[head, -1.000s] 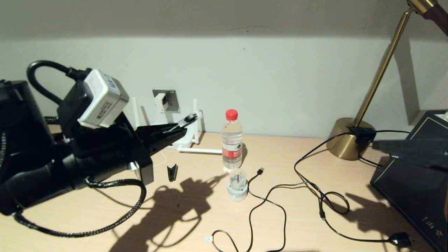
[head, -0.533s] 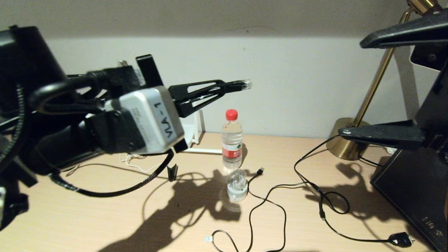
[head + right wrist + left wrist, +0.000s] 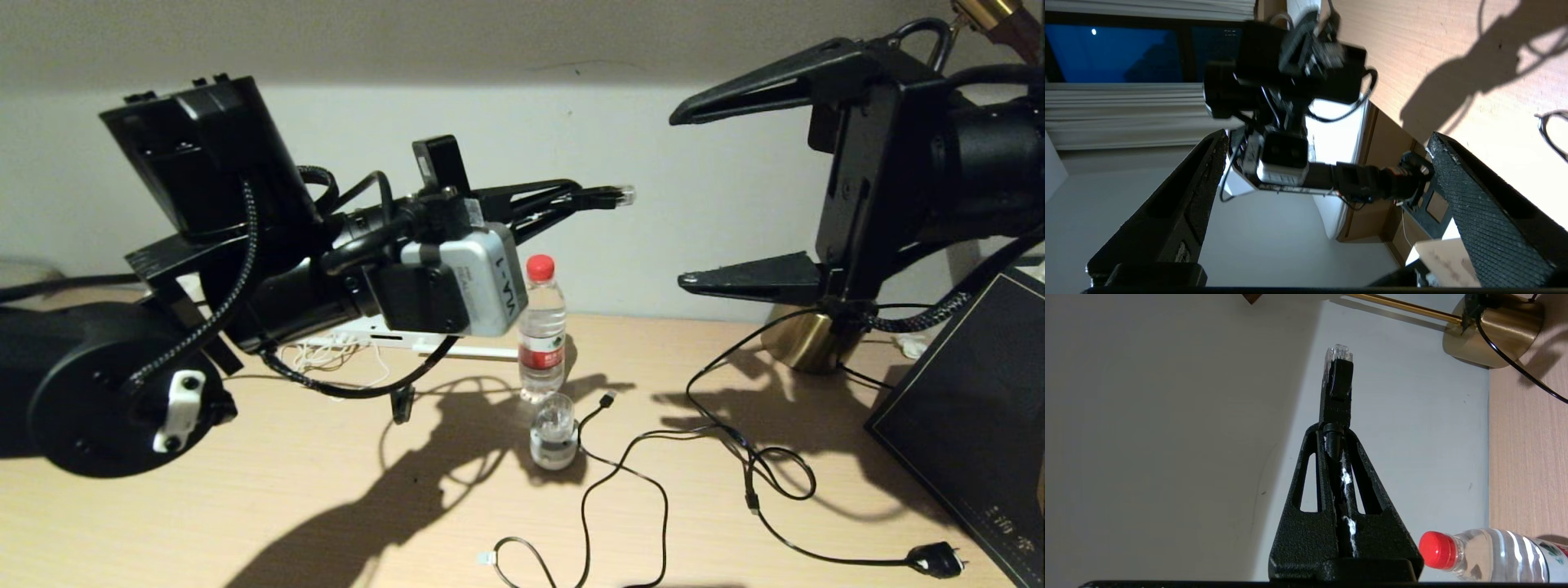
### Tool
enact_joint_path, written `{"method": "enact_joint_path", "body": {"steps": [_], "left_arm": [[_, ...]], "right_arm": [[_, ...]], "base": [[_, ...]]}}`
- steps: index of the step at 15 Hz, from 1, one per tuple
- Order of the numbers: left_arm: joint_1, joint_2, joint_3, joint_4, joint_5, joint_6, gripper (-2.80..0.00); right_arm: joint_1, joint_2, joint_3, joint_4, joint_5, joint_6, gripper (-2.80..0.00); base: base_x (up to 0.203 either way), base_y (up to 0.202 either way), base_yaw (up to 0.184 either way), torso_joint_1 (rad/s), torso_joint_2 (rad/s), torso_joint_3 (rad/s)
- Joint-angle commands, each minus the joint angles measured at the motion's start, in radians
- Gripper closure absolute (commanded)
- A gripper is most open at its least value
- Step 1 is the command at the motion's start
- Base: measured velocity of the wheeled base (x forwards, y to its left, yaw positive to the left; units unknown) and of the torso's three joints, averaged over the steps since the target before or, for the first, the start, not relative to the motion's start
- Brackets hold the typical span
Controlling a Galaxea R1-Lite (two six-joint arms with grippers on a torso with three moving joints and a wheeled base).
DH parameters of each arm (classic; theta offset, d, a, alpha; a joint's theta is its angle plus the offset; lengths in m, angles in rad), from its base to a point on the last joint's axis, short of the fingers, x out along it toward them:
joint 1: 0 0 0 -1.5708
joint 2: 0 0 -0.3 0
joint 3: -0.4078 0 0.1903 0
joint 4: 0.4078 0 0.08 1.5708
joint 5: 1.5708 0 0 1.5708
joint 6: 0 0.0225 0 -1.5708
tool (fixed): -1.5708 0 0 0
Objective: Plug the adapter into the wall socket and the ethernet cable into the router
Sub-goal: Align cable and router interface
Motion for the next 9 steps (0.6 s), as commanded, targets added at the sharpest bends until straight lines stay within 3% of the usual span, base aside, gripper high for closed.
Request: {"method": "enact_joint_path", "body": {"steps": [1,9], "left_arm": [[-0.001,0.016,-0.002,-0.013,-0.001,0.004,0.0],[-0.001,-0.021,0.024,-0.035,-0.002,-0.002,0.0]], "right_arm": [[0.002,0.068,-0.054,0.001,0.005,0.006,-2.8],[0.039,0.125,-0.102,-0.014,0.005,-0.002,-2.8]], "base": [[0.0,0.0,0.0,0.0,0.0,0.0],[0.0,0.0,0.0,0.0,0.0,0.0]]}}
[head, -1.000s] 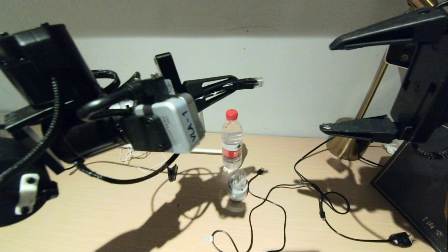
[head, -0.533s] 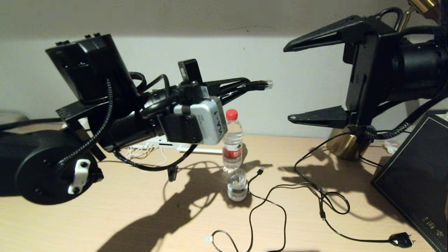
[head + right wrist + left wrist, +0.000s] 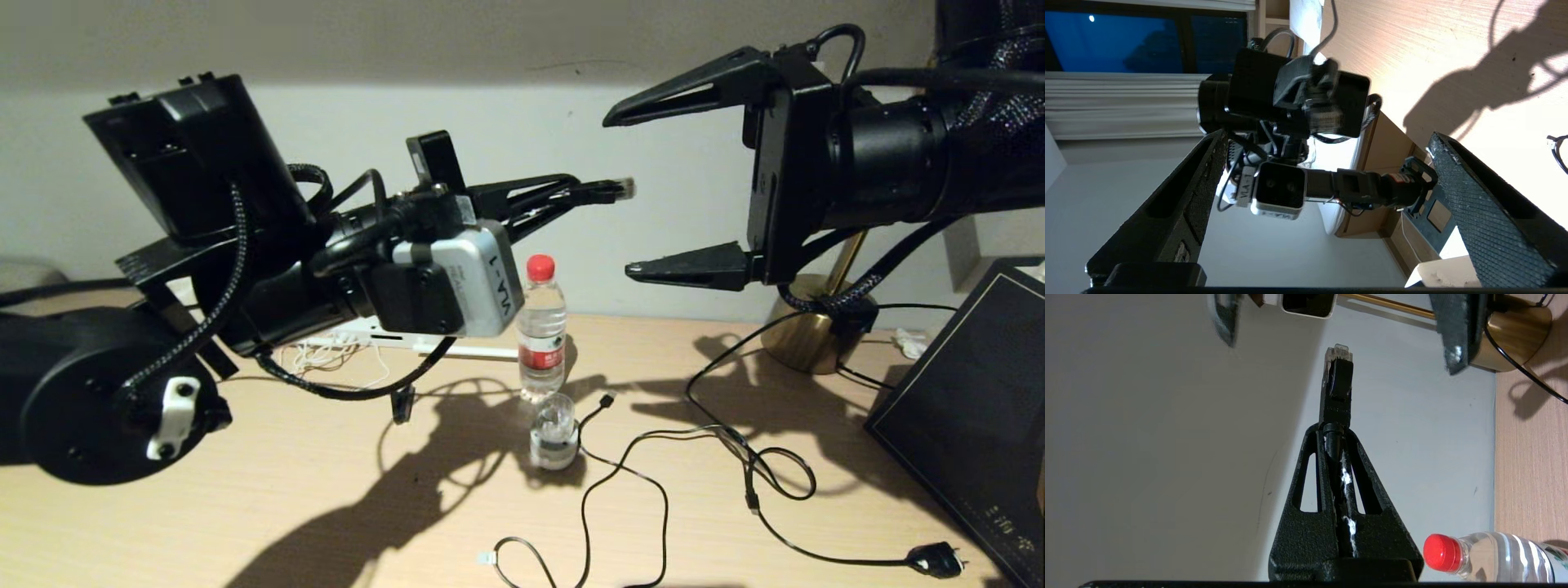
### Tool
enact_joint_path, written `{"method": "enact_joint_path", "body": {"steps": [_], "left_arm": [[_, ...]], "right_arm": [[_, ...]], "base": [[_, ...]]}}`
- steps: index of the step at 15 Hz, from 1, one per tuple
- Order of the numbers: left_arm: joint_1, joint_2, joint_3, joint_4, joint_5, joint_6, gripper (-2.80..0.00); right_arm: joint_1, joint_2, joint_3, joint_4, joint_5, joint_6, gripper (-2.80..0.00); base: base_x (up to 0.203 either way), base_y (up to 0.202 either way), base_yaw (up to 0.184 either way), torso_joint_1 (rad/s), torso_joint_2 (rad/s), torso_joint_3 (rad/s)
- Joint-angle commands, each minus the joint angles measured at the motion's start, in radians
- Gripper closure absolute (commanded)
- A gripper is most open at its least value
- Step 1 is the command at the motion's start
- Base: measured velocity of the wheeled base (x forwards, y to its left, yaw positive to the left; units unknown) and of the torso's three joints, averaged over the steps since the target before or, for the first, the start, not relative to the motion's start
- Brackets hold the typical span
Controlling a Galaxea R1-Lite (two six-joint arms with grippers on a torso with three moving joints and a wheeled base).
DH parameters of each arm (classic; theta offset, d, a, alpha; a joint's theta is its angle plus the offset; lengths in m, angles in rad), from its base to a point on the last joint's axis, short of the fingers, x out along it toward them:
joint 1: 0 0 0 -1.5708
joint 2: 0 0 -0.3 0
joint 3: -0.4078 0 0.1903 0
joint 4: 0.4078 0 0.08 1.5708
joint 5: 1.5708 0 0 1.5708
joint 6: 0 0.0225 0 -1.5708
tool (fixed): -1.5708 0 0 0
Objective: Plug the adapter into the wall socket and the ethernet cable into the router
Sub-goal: Align cable and router interface
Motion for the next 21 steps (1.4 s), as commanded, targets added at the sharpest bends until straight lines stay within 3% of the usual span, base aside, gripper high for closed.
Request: {"method": "enact_joint_path", "body": {"steps": [1,7,8,9,21], "left_arm": [[0.0,-0.016,0.007,-0.006,-0.004,0.006,0.0],[-0.008,-0.026,0.023,-0.018,-0.003,-0.015,0.0],[-0.01,-0.027,0.025,-0.018,-0.003,-0.014,0.0],[-0.016,-0.027,0.026,-0.019,-0.002,-0.015,0.0],[-0.045,-0.039,0.055,-0.021,0.004,-0.014,0.0]], "right_arm": [[0.002,0.012,-0.003,0.002,0.004,0.007,-2.8],[0.002,0.012,-0.001,0.002,0.004,0.007,-2.8],[0.002,0.012,-0.003,0.002,0.004,0.007,-0.69],[0.003,0.013,-0.003,0.002,0.003,0.009,0.0],[0.002,0.01,-0.001,0.002,-0.003,0.012,0.0]], "base": [[0.0,0.0,0.0,0.0,0.0,0.0],[0.0,0.0,0.0,0.0,0.0,0.0],[0.0,0.0,0.0,0.0,0.0,0.0],[0.0,0.0,0.0,0.0,0.0,0.0],[0.0,0.0,0.0,0.0,0.0,0.0]]}}
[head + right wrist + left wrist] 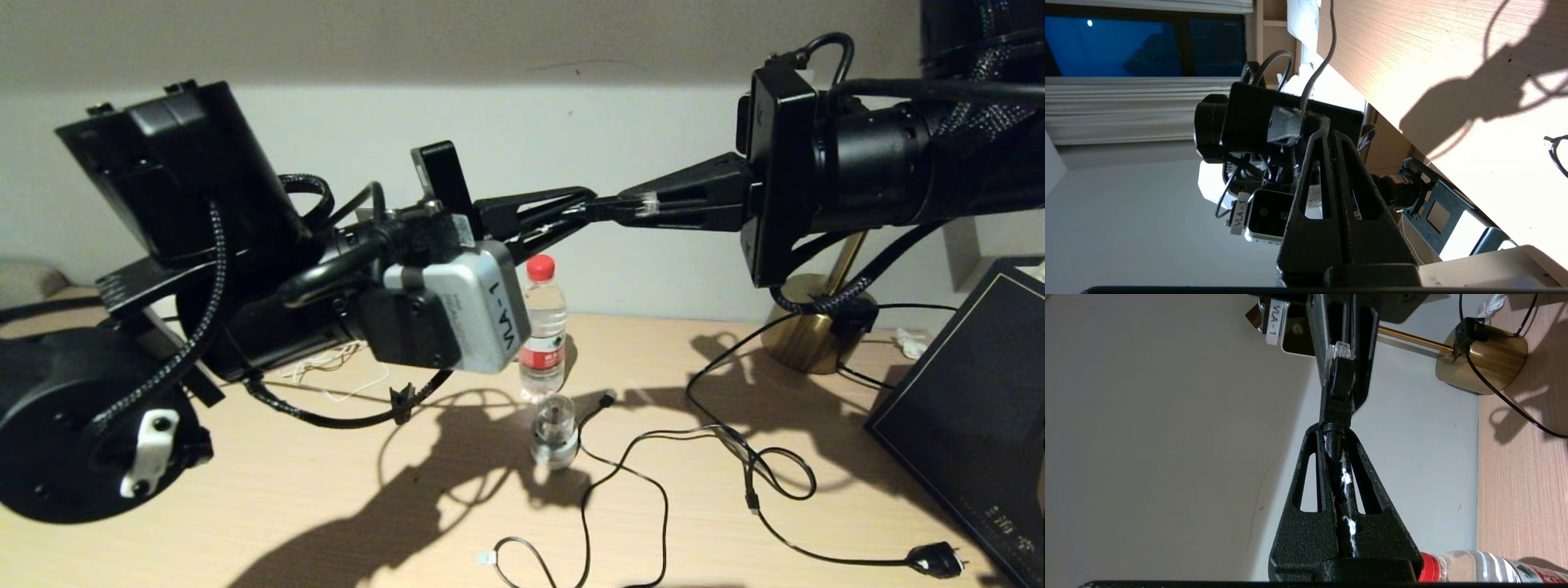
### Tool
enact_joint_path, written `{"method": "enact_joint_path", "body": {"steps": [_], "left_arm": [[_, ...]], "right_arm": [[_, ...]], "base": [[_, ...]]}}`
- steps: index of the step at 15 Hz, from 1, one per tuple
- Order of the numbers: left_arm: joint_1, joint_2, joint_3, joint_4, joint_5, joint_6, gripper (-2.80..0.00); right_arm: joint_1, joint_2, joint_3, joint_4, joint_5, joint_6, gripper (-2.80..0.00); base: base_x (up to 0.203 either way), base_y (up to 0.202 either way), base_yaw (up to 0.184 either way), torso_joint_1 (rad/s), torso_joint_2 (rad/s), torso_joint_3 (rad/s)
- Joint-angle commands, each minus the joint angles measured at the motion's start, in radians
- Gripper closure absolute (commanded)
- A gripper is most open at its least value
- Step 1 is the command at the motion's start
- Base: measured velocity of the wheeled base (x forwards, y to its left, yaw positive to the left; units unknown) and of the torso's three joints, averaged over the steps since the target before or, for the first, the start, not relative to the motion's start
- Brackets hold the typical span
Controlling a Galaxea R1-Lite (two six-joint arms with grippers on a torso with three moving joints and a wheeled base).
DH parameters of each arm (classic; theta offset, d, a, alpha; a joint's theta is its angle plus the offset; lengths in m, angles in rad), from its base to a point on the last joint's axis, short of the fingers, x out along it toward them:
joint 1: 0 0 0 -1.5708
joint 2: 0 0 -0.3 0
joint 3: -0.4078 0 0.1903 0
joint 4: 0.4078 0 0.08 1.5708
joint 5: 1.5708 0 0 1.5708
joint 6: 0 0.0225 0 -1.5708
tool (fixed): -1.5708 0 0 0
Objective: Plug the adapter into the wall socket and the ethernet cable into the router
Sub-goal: Align cable and router interface
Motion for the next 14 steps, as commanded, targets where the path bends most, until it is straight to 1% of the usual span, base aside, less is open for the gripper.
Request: {"method": "enact_joint_path", "body": {"steps": [1,6,7,9,11,12,14], "left_arm": [[0.0,-0.008,0.006,-0.005,-0.002,0.008,0.0],[0.001,-0.017,0.012,-0.005,-0.001,0.008,0.0],[0.001,-0.017,0.012,-0.005,-0.001,0.008,0.0],[0.004,-0.012,0.008,-0.006,0.0,0.008,0.0],[0.002,-0.006,0.001,-0.016,0.002,0.008,0.0],[0.002,-0.003,0.001,-0.028,0.017,0.007,0.0],[0.004,0.0,0.001,-0.034,0.025,0.005,0.0]], "right_arm": [[0.001,-0.005,0.004,0.001,0.005,0.008,0.0],[0.0,-0.038,0.023,0.003,-0.003,0.002,0.0],[0.0,-0.043,0.025,0.003,-0.003,0.002,-2.8],[0.0,-0.062,0.027,0.003,-0.001,0.013,-2.8],[0.0,-0.071,0.027,0.003,0.002,0.044,-2.8],[0.0,-0.071,0.027,0.003,0.002,0.048,-2.8],[0.0,-0.075,0.035,0.003,0.003,0.048,-2.8]], "base": [[0.0,0.0,0.0,0.0,0.0,0.0],[0.0,0.0,0.0,0.0,0.0,0.0],[0.0,0.0,0.0,0.0,0.0,0.0],[0.0,0.0,0.0,0.0,0.0,0.0],[0.0,0.0,0.0,0.0,0.0,0.0],[0.0,0.0,0.0,0.0,0.0,0.0],[0.0,0.0,0.0,0.0,0.0,0.0]]}}
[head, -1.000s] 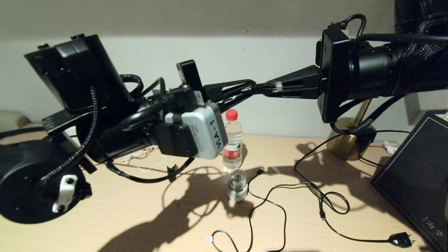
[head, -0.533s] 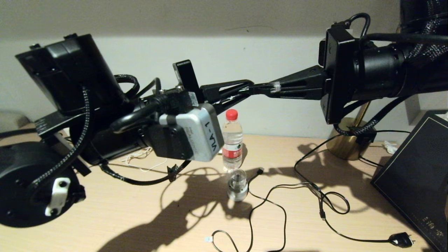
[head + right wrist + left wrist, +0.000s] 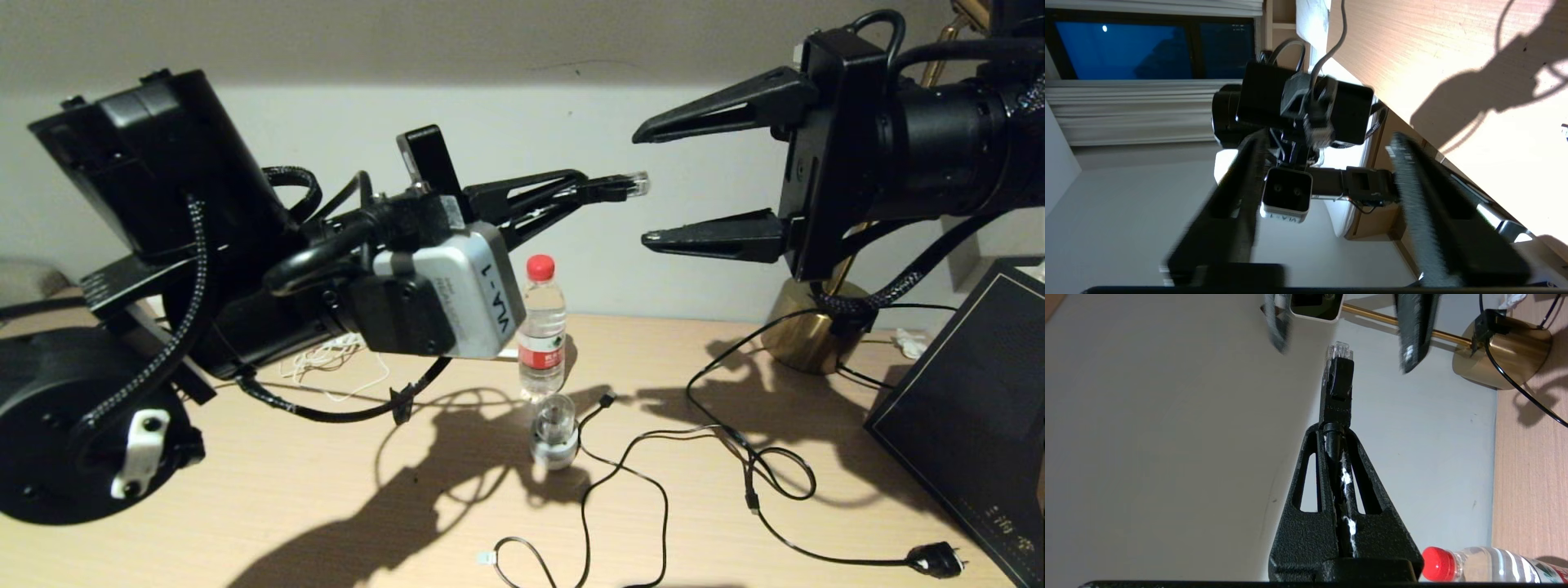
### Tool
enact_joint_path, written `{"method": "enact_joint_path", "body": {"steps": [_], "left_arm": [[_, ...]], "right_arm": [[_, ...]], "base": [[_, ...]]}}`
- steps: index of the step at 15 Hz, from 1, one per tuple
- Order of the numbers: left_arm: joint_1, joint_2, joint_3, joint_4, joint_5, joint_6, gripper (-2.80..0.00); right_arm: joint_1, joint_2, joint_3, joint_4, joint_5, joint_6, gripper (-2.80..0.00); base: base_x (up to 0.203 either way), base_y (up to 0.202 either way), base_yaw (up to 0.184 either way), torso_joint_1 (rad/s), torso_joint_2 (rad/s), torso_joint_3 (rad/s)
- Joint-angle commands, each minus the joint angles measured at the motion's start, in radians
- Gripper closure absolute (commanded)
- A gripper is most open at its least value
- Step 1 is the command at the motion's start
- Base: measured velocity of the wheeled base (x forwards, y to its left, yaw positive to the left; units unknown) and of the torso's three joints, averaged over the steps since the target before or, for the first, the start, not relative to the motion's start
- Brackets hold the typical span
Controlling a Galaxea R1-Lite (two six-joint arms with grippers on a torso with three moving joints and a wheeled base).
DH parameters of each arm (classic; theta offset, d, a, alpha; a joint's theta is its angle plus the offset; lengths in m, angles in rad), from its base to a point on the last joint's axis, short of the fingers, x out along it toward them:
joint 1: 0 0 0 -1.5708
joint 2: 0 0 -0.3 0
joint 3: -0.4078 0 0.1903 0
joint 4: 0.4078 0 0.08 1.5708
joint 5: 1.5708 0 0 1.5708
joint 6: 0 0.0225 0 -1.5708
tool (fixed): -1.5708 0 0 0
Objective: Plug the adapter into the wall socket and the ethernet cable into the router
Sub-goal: Align cable and router interface
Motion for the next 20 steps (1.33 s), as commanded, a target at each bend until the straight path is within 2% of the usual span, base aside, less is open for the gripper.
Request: {"method": "enact_joint_path", "body": {"steps": [1,2,3,17,18,20], "left_arm": [[-0.001,0.008,0.0,-0.006,-0.002,0.007,0.0],[-0.001,0.008,0.0,-0.006,0.0,0.007,0.0],[-0.001,0.008,0.0,-0.007,0.0,0.007,0.0],[-0.022,0.051,-0.037,-0.009,0.0,0.001,0.0],[-0.022,0.051,-0.037,-0.009,0.0,0.001,0.0],[-0.022,0.051,-0.037,-0.009,0.0,0.001,0.0]], "right_arm": [[0.002,-0.012,0.008,0.002,0.007,0.005,-2.8],[0.002,-0.012,0.01,0.002,0.008,0.005,-2.8],[0.002,-0.012,0.01,0.002,0.008,0.005,0.0],[0.008,0.001,0.013,0.0,0.009,-0.004,0.0],[0.009,0.0,0.026,0.0,0.008,-0.019,-2.8],[0.01,0.0,0.033,0.0,0.006,-0.05,-2.8]], "base": [[0.0,0.0,0.0,0.0,0.0,0.0],[0.0,0.0,0.0,0.0,0.0,0.0],[0.0,0.0,0.0,0.0,0.0,0.0],[0.0,0.0,0.0,0.0,0.0,0.0],[0.0,0.0,0.0,0.0,0.0,0.0],[0.0,0.0,0.0,0.0,0.0,0.0]]}}
